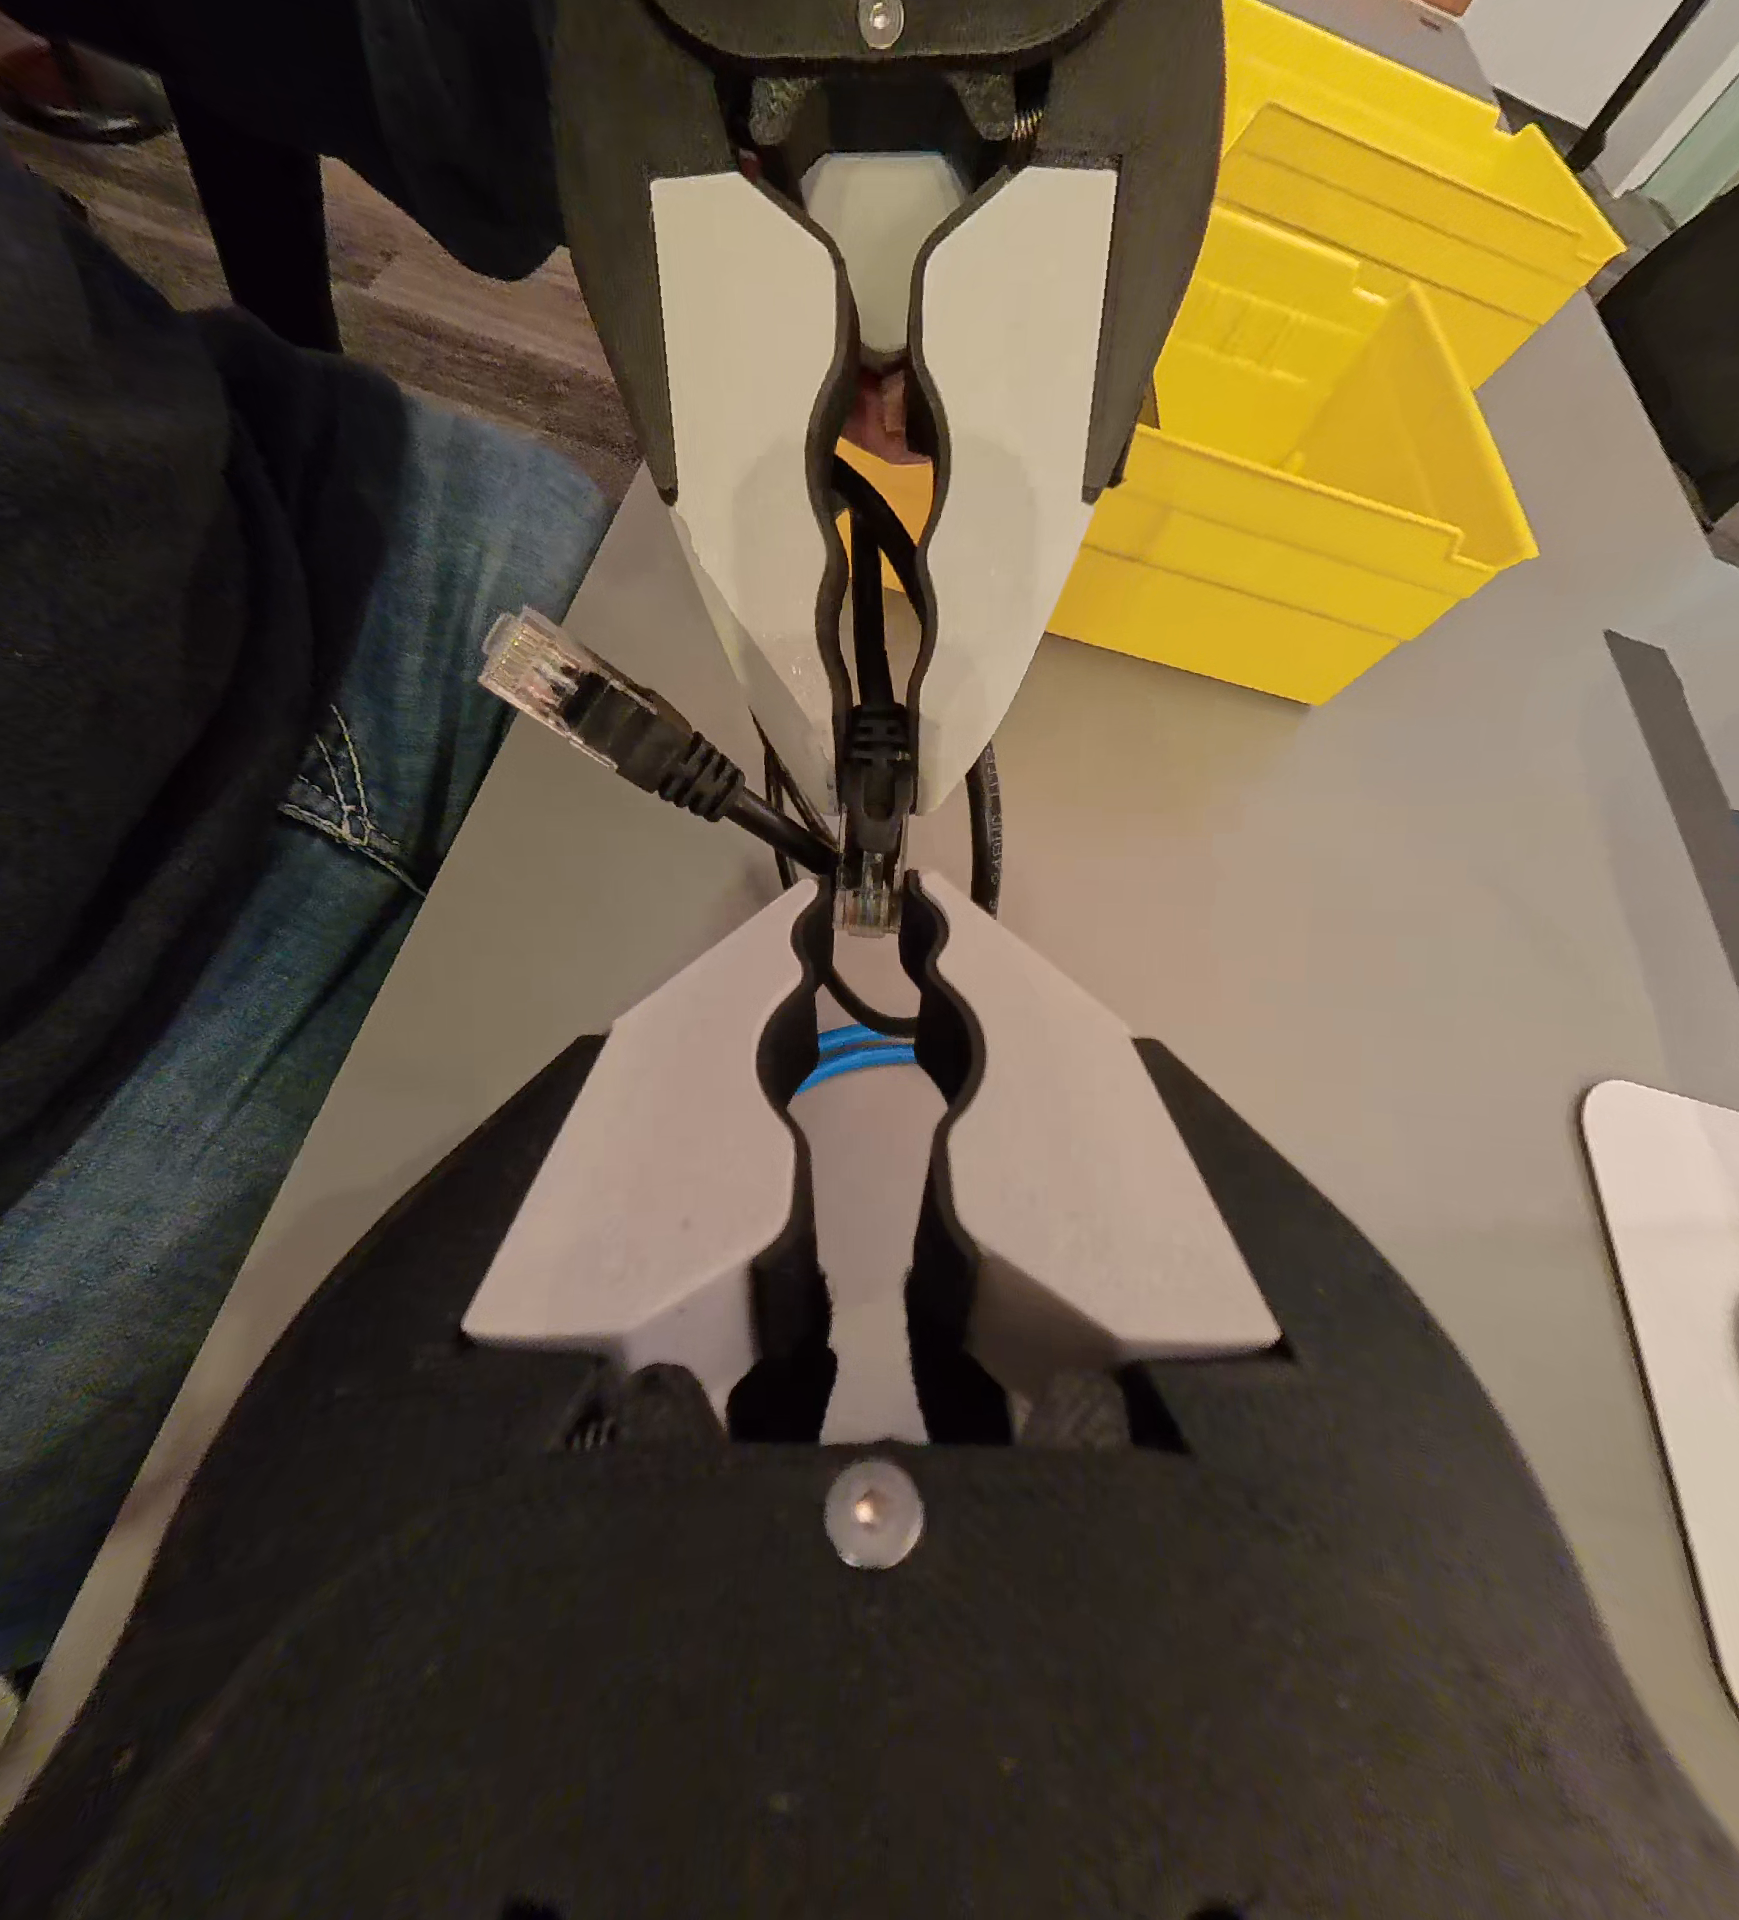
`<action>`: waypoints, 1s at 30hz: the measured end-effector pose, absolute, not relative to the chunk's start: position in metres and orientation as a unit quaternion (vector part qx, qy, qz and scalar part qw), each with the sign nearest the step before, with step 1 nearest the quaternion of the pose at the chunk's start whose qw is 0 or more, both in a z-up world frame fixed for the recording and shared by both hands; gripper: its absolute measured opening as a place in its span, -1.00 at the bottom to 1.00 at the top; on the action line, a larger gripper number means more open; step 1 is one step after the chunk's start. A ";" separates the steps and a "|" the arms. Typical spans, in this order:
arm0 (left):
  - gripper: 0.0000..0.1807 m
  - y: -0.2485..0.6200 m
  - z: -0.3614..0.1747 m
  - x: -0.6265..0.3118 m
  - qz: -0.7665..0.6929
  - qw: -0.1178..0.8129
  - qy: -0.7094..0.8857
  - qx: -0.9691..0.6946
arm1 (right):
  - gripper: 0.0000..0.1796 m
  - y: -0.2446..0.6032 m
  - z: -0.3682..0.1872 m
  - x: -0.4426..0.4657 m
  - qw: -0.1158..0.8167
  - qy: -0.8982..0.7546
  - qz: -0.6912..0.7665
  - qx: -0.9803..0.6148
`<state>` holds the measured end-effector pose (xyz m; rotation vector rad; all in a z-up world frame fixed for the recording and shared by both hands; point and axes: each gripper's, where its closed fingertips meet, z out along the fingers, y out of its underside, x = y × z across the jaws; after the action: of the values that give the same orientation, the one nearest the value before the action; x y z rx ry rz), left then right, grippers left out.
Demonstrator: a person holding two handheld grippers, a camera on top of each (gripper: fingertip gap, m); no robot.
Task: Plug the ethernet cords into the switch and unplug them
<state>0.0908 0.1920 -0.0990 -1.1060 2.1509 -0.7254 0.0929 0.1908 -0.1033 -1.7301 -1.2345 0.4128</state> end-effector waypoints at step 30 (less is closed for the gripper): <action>-0.91 0.216 -0.093 0.103 0.087 0.545 0.811 -0.194 | -0.81 0.197 -0.104 0.106 0.420 -0.404 0.276 -0.765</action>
<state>0.1032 0.2162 -0.0927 -0.4603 1.9237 0.2060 0.1058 0.1967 -0.1037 -1.9171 -1.0117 0.6927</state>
